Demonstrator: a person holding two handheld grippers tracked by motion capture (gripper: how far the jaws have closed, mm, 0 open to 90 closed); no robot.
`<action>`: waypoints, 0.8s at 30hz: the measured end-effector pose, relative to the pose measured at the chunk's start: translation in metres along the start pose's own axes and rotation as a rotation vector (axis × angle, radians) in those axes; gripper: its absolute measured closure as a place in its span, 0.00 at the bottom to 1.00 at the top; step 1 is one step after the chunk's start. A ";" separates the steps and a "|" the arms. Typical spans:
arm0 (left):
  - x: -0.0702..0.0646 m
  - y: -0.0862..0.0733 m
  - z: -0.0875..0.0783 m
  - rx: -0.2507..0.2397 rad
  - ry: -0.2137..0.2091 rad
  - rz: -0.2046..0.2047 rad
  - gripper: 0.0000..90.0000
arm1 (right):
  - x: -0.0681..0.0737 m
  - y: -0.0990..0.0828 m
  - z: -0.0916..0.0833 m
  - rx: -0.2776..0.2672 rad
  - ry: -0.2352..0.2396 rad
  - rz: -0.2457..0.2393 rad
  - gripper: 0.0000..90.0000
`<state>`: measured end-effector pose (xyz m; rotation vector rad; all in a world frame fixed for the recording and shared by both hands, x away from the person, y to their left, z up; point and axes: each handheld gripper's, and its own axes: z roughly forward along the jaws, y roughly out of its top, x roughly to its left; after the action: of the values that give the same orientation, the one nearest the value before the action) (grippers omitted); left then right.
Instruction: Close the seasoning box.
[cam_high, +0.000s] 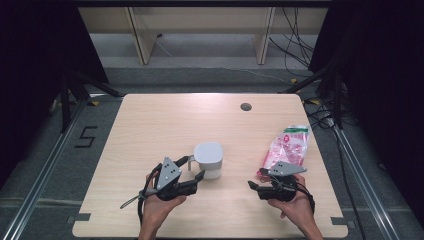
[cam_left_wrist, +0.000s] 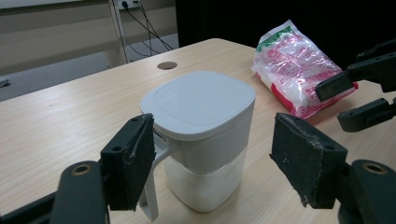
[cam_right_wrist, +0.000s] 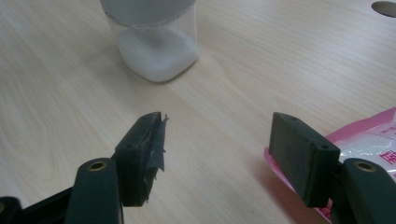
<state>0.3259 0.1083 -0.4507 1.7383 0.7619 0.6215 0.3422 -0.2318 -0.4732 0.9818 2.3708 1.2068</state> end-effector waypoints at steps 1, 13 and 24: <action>-0.001 -0.001 0.000 0.000 0.001 -0.008 0.33 | 0.000 0.000 0.000 0.001 -0.001 -0.002 0.40; -0.008 -0.013 -0.009 0.001 0.003 -0.013 0.32 | 0.000 -0.003 0.003 0.018 -0.004 0.007 0.40; -0.016 -0.021 -0.013 0.007 -0.002 -0.007 0.32 | 0.005 -0.002 0.004 0.021 -0.001 0.024 0.40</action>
<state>0.3019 0.1090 -0.4680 1.7420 0.7692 0.6126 0.3400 -0.2272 -0.4770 1.0196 2.3819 1.1922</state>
